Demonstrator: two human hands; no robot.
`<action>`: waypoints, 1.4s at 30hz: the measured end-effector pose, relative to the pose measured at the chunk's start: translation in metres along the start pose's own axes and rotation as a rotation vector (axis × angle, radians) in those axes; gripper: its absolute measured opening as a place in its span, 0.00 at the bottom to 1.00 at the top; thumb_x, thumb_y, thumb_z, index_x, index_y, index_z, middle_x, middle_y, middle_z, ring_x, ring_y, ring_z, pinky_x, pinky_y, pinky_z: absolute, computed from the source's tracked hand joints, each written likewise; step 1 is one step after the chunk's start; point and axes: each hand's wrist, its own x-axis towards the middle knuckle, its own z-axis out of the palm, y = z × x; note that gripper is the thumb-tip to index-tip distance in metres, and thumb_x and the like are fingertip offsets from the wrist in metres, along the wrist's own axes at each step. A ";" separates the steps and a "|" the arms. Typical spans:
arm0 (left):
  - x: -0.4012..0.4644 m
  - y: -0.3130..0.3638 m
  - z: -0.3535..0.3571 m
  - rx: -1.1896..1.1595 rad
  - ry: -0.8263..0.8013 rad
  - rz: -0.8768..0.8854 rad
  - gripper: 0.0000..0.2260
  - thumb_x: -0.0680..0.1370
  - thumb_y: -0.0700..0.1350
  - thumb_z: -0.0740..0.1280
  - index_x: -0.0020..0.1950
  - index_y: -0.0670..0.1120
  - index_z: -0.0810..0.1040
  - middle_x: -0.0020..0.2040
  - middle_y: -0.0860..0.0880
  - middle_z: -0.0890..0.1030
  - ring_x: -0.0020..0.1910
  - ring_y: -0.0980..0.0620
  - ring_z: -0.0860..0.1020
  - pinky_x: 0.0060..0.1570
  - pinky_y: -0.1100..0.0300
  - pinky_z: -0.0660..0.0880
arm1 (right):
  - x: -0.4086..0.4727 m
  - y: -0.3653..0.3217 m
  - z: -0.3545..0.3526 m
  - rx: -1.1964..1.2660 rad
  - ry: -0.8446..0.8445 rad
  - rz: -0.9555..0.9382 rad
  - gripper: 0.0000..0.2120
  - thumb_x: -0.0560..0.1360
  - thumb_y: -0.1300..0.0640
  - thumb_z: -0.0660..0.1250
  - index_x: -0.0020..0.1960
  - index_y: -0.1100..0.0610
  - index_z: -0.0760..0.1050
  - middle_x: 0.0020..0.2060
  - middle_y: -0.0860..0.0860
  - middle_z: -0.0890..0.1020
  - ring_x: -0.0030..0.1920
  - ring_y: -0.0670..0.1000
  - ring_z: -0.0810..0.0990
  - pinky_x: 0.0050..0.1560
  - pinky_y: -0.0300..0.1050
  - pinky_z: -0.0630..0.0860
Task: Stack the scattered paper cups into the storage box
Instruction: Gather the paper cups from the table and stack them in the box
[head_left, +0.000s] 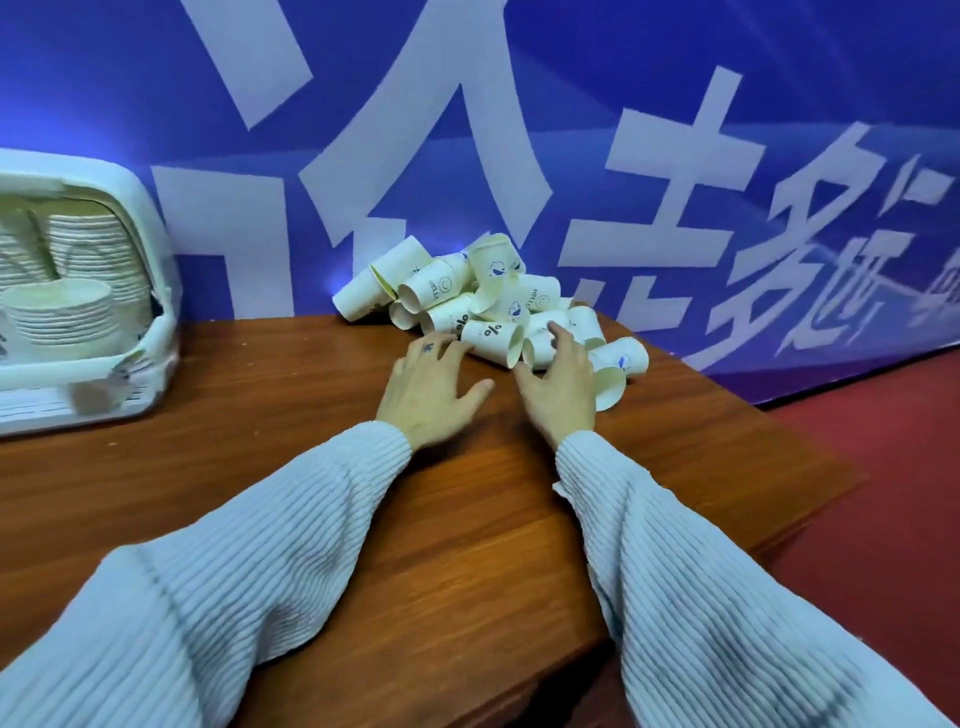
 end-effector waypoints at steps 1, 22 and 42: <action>0.004 0.007 0.006 -0.010 -0.031 0.016 0.28 0.79 0.62 0.63 0.75 0.49 0.68 0.76 0.47 0.67 0.76 0.46 0.59 0.71 0.45 0.63 | 0.005 0.016 -0.009 -0.067 0.099 0.017 0.34 0.76 0.45 0.69 0.79 0.50 0.63 0.74 0.53 0.70 0.73 0.55 0.69 0.70 0.53 0.69; 0.091 0.021 0.074 0.433 -0.045 0.090 0.38 0.74 0.50 0.70 0.80 0.50 0.56 0.71 0.42 0.68 0.68 0.38 0.65 0.64 0.45 0.65 | 0.024 0.071 -0.028 -0.123 0.082 0.222 0.38 0.72 0.38 0.70 0.77 0.43 0.59 0.69 0.51 0.70 0.65 0.55 0.73 0.64 0.58 0.75; 0.028 -0.028 -0.073 0.280 0.223 0.054 0.34 0.74 0.64 0.67 0.74 0.47 0.65 0.63 0.43 0.76 0.61 0.40 0.76 0.61 0.43 0.70 | -0.013 -0.074 -0.007 0.271 0.046 -0.110 0.29 0.73 0.40 0.71 0.70 0.44 0.67 0.65 0.46 0.75 0.62 0.49 0.76 0.62 0.55 0.79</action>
